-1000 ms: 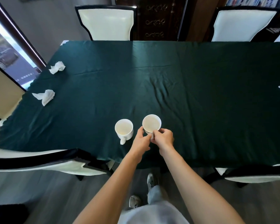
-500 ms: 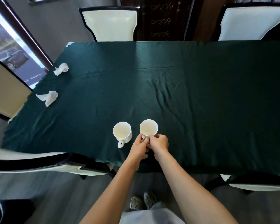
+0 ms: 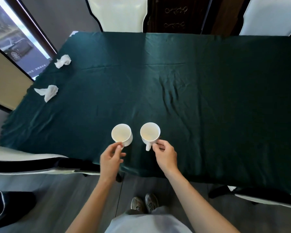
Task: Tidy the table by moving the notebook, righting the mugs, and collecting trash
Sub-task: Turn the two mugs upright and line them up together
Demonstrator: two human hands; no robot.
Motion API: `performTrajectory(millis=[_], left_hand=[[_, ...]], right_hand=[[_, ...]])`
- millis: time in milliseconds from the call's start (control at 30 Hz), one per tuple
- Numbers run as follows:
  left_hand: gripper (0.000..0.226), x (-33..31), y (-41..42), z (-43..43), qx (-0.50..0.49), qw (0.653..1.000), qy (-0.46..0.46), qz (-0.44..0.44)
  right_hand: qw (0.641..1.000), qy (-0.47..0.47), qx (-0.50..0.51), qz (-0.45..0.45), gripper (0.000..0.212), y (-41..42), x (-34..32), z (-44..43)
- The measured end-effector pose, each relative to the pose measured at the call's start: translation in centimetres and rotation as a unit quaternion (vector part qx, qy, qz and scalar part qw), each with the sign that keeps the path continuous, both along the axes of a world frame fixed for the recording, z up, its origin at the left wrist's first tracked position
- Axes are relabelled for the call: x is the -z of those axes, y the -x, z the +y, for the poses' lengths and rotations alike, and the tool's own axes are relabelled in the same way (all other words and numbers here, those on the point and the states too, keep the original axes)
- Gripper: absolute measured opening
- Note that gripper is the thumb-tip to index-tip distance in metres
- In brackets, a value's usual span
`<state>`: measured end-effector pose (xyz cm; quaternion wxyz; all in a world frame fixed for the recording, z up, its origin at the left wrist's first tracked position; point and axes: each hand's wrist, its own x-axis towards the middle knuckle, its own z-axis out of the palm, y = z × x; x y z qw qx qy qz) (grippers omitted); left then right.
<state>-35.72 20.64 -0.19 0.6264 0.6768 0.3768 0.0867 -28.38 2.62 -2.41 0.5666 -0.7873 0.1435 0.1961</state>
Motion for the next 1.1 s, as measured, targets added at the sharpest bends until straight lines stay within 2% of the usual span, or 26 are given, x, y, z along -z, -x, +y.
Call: performTrajectory(millis=[133,333,467,767,933,1100], left_hand=[[0.026,1.4,0.1,1.9,-0.051,0.998,-0.026,0.027],[0.026,3.7,-1.3,1.3,-0.031,0.996,0.001,0.088],[0.025,4.3,-1.3,0.5,-0.051,0.996,0.015,0.076],[0.020,4.1,-1.8,-0.7,-0.043,0.998,0.046,0.026],[0.021,2.4,-2.2,-0.2,-0.015,0.999,-0.018,0.039],[0.024,-1.0,-1.2,0.5,-0.002,1.000,-0.030,0.003]], right_hand=[[0.999,0.006,-0.025,-0.029,0.021,1.0,0.8,-0.8],[0.998,-0.043,-0.043,-0.001,0.020,1.4,1.9,0.3],[0.997,-0.069,-0.036,-0.002,0.013,1.1,2.1,1.0],[0.995,-0.095,0.011,0.019,0.022,1.0,2.4,3.0],[0.999,-0.036,0.022,-0.019,0.037,1.0,1.0,3.5],[0.997,-0.037,0.027,-0.063,0.031,1.8,-2.6,4.3]])
